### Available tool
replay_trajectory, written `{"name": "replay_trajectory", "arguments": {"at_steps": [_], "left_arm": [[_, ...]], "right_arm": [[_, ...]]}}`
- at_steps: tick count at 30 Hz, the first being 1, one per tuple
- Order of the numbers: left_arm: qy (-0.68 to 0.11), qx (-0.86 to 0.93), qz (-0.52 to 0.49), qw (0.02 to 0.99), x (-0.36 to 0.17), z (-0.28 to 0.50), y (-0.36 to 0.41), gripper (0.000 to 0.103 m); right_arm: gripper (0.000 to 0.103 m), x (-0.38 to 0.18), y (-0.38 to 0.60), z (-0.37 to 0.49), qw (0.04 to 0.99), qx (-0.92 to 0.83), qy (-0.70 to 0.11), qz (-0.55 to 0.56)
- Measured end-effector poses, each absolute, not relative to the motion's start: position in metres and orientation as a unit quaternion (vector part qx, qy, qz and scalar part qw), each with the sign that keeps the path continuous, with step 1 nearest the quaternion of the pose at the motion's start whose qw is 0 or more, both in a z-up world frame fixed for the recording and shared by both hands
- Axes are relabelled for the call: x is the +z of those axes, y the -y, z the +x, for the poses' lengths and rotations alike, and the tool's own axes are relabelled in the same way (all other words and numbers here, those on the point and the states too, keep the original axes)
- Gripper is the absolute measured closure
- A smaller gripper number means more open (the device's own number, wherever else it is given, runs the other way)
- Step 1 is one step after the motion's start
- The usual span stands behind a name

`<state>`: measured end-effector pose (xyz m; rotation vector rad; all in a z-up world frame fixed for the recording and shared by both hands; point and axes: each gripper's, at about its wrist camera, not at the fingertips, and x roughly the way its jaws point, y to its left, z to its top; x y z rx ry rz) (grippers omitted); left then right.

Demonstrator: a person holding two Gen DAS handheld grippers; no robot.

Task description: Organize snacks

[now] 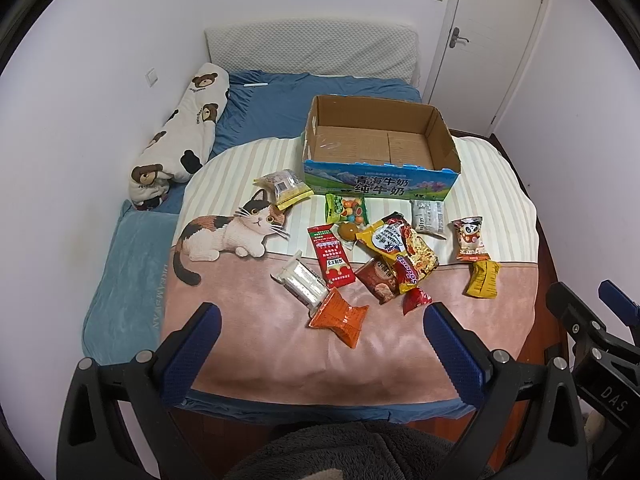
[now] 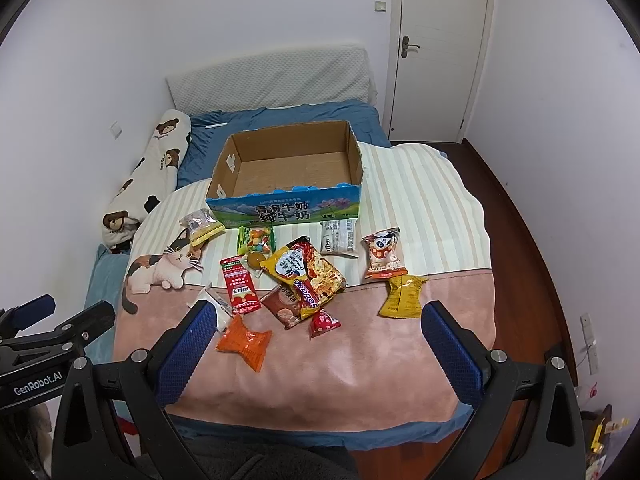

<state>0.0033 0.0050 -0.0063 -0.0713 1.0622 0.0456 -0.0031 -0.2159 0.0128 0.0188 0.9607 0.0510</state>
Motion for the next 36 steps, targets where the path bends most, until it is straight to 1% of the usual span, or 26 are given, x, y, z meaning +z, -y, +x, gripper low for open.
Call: {"name": "replay_trajectory", "arguments": {"at_steps": [36], "left_arm": [[-0.506,0.02,-0.034,0.862,-0.0097,0.0083,-0.0044,0.0]], "right_arm": [[0.0,0.0179,0.2127,-0.0047,0.887,0.025,-0.46,0.01]]}}
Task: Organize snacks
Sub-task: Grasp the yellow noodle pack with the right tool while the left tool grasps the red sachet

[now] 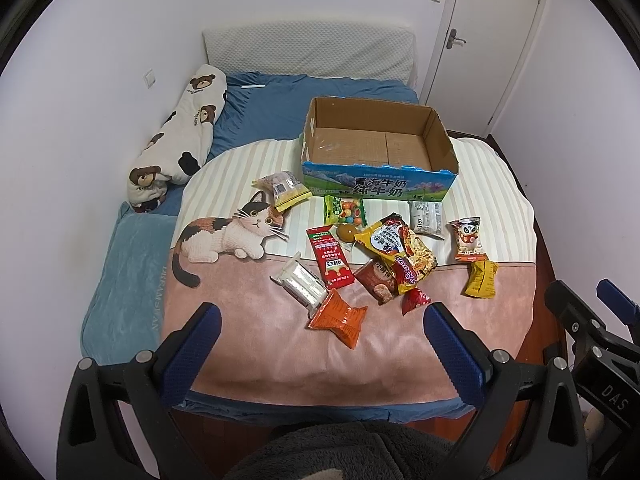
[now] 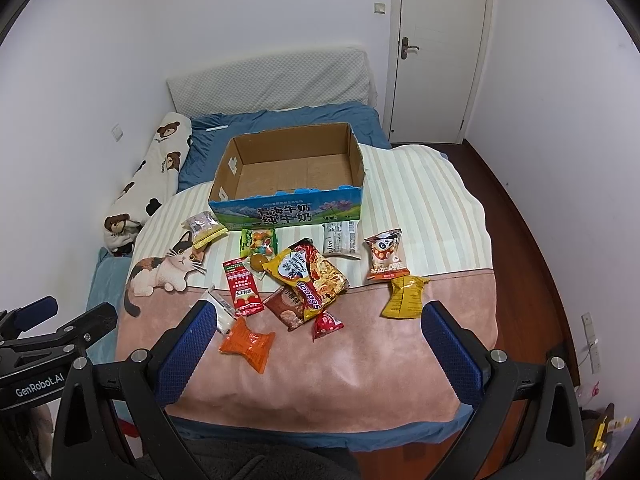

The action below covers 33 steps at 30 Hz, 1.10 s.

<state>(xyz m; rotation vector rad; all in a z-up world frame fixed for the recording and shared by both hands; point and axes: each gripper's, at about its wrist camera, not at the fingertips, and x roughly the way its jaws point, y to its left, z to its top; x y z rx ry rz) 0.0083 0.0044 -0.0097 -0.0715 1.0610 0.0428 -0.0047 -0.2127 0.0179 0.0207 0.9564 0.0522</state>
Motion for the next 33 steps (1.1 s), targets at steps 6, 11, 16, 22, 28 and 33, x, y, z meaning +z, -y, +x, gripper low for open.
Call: {"name": "replay_trajectory", "arguments": {"at_steps": [6,11,16,22,28,33], "left_arm": [[-0.508,0.02,-0.033,0.861,-0.014,0.014,-0.003,0.0],[-0.521,0.036,-0.048,0.851,-0.041,0.043,-0.002,0.0],[-0.543,0.052,-0.069,0.835,-0.086,0.079,-0.002,0.0],[-0.592,0.08,-0.082,0.798,-0.156,0.128,-0.005,0.0],[-0.62,0.114,-0.08,0.772,-0.217,0.171,-0.007,0.0],[-0.648,0.13,-0.085,0.745,-0.263,0.199,-0.014,0.0]], "right_arm": [[0.0,0.016,0.213,-0.002,0.885,0.025,-0.464,0.016],[0.0,-0.005,0.223,0.026,0.874,0.021,-0.484,0.037],[0.0,-0.052,0.233,0.074,0.854,0.025,-0.519,0.042],[0.0,-0.131,0.229,0.139,0.824,0.052,-0.564,-0.003],[0.0,-0.219,0.212,0.203,0.772,0.095,-0.628,-0.031],[0.0,-0.28,0.183,0.244,0.735,0.118,-0.663,-0.079]]}}
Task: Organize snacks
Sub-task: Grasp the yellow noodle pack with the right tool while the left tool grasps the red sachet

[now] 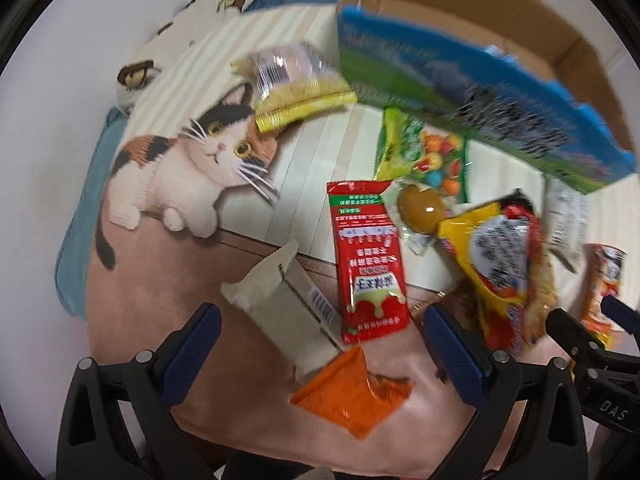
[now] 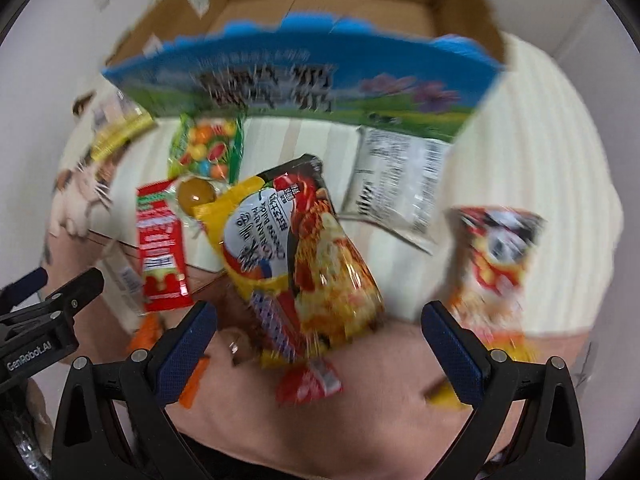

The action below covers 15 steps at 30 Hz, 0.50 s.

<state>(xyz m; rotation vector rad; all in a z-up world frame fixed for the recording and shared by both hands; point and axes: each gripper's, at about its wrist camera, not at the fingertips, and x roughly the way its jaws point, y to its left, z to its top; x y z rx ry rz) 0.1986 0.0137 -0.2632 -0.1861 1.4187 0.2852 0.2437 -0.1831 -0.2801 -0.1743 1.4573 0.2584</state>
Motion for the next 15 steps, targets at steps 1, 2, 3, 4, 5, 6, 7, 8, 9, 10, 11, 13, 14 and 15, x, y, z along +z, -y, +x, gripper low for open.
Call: {"name": "replay_trajectory", "arguments": {"at_steps": [1,2,3,4,5,6,7,8,9,10,11,13,14,15], "left_arm": [[-0.65,0.133,-0.085,0.743,-0.27,0.201,-0.015,0.0],[-0.652,0.137,-0.081,0.742,-0.275,0.203,-0.015,0.0],[-0.654,0.141,-0.073,0.74,-0.283,0.206,-0.014,0.0],[-0.657,0.143,-0.068,0.737,-0.289,0.208,-0.014,0.0],[-0.662,0.145,-0.067,0.732,-0.295,0.209,-0.014,0.0],[-0.667,0.143,-0.069,0.728,-0.3,0.21,-0.014,0.0],[-0.672,0.142,-0.07,0.723,-0.306,0.211,-0.015,0.0],[-0.674,0.141,-0.07,0.722,-0.31,0.212,-0.014,0.0],[-0.676,0.14,-0.066,0.72,-0.314,0.212,-0.013,0.0],[-0.677,0.139,-0.062,0.72,-0.317,0.213,-0.013,0.0],[-0.679,0.137,-0.059,0.719,-0.319,0.214,-0.012,0.0],[-0.681,0.136,-0.061,0.717,-0.324,0.216,-0.01,0.0],[-0.683,0.136,-0.065,0.715,-0.326,0.217,-0.011,0.0],[-0.684,0.137,-0.068,0.713,-0.327,0.219,-0.011,0.0]], "right_arm": [[0.0,-0.289,0.178,0.248,0.728,0.123,-0.669,-0.089],[0.0,-0.301,0.172,0.253,0.72,0.128,-0.675,-0.099],[0.0,-0.312,0.167,0.258,0.712,0.132,-0.681,-0.109],[0.0,-0.321,0.163,0.26,0.704,0.135,-0.687,-0.119],[0.0,-0.332,0.157,0.262,0.694,0.14,-0.694,-0.13],[0.0,-0.342,0.152,0.264,0.685,0.147,-0.7,-0.137],[0.0,-0.351,0.149,0.265,0.677,0.152,-0.706,-0.14],[0.0,-0.361,0.145,0.266,0.668,0.154,-0.714,-0.144],[0.0,-0.37,0.142,0.267,0.662,0.154,-0.719,-0.148],[0.0,-0.378,0.14,0.268,0.657,0.154,-0.723,-0.151],[0.003,-0.386,0.138,0.268,0.652,0.148,-0.728,-0.154],[0.008,-0.394,0.142,0.268,0.657,0.128,-0.73,-0.141],[0.009,-0.395,0.145,0.269,0.66,0.118,-0.731,-0.127],[0.009,-0.396,0.149,0.268,0.665,0.102,-0.732,-0.108]]}}
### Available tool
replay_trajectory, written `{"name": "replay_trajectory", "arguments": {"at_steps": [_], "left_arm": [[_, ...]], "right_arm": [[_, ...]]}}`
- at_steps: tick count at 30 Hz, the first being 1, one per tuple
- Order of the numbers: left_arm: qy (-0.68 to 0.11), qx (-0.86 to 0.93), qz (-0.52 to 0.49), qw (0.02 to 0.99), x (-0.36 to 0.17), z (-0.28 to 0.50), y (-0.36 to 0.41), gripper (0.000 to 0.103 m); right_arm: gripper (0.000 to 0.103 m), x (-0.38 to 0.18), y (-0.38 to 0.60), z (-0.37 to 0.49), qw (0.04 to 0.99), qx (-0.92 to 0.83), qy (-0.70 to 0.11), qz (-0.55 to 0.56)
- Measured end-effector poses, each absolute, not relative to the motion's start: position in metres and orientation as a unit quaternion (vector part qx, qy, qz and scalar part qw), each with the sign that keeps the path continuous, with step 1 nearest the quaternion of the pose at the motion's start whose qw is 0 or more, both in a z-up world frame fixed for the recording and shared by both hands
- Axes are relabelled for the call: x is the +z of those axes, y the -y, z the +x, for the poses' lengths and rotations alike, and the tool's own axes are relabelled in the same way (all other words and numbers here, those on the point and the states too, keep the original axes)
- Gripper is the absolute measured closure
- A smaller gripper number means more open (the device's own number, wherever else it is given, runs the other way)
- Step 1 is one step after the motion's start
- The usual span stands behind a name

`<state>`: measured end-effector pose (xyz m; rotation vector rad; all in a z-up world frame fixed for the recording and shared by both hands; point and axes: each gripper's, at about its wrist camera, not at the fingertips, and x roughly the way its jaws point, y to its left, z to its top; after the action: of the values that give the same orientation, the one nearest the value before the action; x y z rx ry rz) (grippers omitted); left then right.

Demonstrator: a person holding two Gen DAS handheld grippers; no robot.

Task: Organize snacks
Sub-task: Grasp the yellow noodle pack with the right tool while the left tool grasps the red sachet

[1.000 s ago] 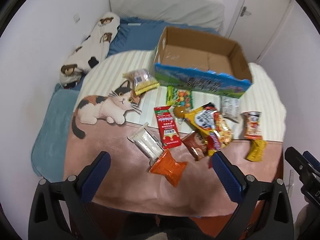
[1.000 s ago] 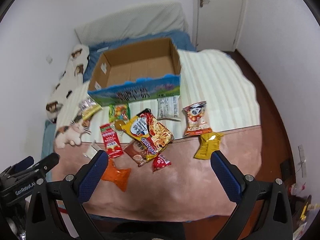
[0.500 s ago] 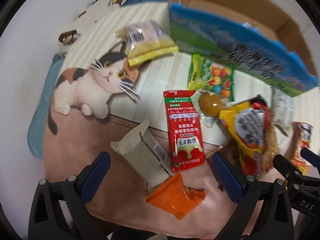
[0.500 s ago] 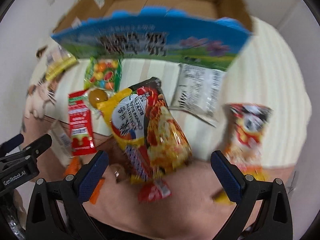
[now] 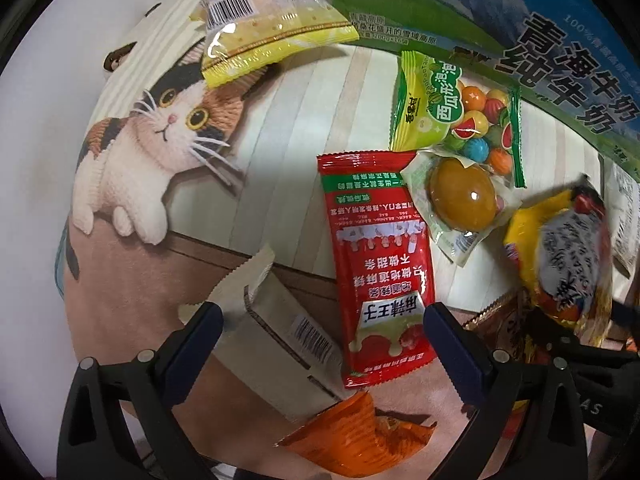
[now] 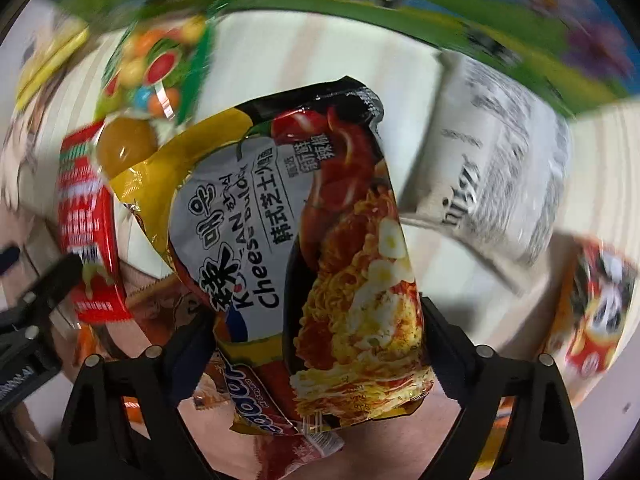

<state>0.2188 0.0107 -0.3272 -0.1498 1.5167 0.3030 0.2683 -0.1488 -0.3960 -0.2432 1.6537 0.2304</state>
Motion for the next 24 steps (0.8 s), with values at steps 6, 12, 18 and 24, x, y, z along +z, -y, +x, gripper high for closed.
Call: {"name": "replay_trajectory", "arguments": {"at_steps": [6,12,18,24], "left_arm": [[-0.696,0.141,-0.095,0.697,-0.342,0.244,-0.016,0.001],[-0.703,0.139,-0.084,0.693,-0.359,0.267,-0.013,0.017],[-0.684,0.082,0.015,0.724,-0.353,0.258,0.016,0.044],[-0.672,0.039,0.099,0.733,-0.358,0.245,0.03,0.043]], "right_arm": [[0.009,-0.4,0.187,0.256,0.68,0.007,-0.732,0.051],[0.009,-0.421,0.19,0.248,0.658,0.013,-0.743,0.122],[0.009,-0.421,0.175,0.258,0.665,0.028,-0.744,0.056],[0.011,-0.441,0.126,0.243,0.666,0.042,-0.744,-0.022]]}}
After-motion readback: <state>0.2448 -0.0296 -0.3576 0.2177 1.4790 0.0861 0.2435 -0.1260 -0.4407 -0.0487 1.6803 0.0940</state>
